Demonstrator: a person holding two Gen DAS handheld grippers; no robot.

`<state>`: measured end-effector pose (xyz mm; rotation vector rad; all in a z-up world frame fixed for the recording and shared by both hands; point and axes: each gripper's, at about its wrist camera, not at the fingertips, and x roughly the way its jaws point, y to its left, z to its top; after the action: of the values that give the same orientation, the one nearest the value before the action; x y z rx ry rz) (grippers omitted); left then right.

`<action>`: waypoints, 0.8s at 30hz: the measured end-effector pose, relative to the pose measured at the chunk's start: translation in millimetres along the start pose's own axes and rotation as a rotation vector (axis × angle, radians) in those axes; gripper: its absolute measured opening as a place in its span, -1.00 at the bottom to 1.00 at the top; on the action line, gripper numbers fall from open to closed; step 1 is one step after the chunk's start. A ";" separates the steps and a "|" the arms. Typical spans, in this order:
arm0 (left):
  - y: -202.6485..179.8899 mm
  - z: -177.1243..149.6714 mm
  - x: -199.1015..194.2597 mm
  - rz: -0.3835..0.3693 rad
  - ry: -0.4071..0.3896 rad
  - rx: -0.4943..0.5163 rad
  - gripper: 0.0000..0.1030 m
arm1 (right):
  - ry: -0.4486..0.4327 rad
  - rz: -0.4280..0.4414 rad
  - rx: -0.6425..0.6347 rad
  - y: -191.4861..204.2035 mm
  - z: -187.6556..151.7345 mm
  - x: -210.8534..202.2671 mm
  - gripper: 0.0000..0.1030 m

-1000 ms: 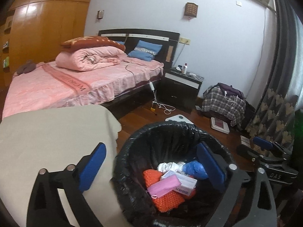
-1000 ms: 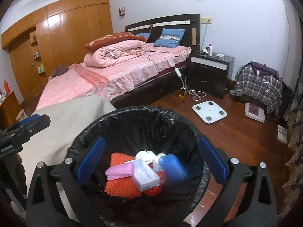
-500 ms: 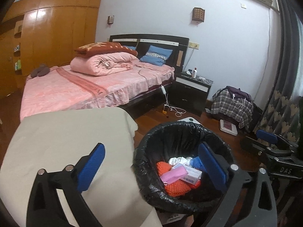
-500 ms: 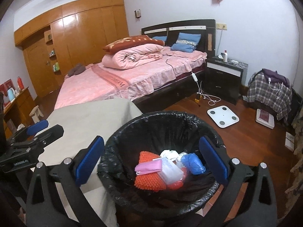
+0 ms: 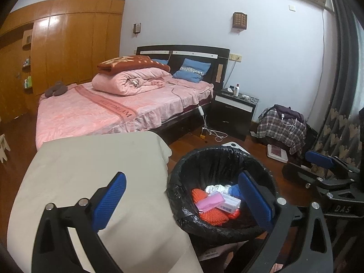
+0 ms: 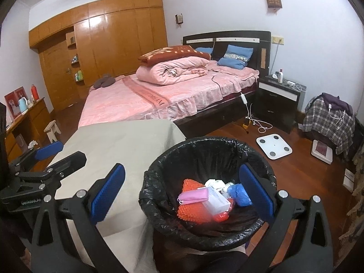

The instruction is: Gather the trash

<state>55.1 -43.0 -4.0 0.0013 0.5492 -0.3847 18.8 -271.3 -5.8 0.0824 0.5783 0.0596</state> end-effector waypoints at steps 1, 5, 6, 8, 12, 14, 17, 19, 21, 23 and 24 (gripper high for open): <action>0.0 -0.2 -2.4 0.001 -0.001 -0.001 0.88 | -0.003 0.001 -0.002 1.0 0.4 -1.9 0.90; 0.5 -1.0 -9.4 0.003 -0.009 -0.003 0.88 | -0.010 0.003 -0.004 1.7 2.3 -5.4 0.90; 0.6 -1.1 -10.6 0.002 -0.011 -0.004 0.88 | -0.012 0.004 -0.003 2.5 2.6 -6.7 0.90; 1.1 -1.7 -13.2 0.005 -0.016 -0.002 0.88 | -0.015 0.005 -0.004 4.6 2.8 -7.8 0.90; 1.4 -1.6 -14.7 0.005 -0.018 -0.003 0.88 | -0.016 0.006 -0.009 8.6 2.8 -9.3 0.90; 0.5 -1.3 -15.6 0.008 -0.021 0.000 0.88 | -0.019 0.006 -0.010 9.2 3.6 -9.7 0.90; -0.5 -0.2 -18.8 0.009 -0.028 0.000 0.88 | -0.020 0.006 -0.010 9.2 4.1 -9.6 0.90; -1.3 0.3 -20.1 0.009 -0.030 0.001 0.88 | -0.020 0.005 -0.010 9.2 4.5 -9.6 0.90; -2.5 1.0 -20.6 0.010 -0.031 0.001 0.88 | -0.020 0.006 -0.009 9.2 4.3 -9.6 0.90; -1.7 0.8 -20.5 0.010 -0.030 0.001 0.88 | -0.019 0.005 -0.009 9.3 4.4 -9.4 0.90; -1.6 0.9 -20.5 0.010 -0.030 0.001 0.88 | -0.018 0.006 -0.009 9.2 4.1 -9.4 0.90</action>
<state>38.8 -37.3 7.3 -0.0007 0.5193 -0.3747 12.9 -263.2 3.6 0.0755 0.5597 0.0671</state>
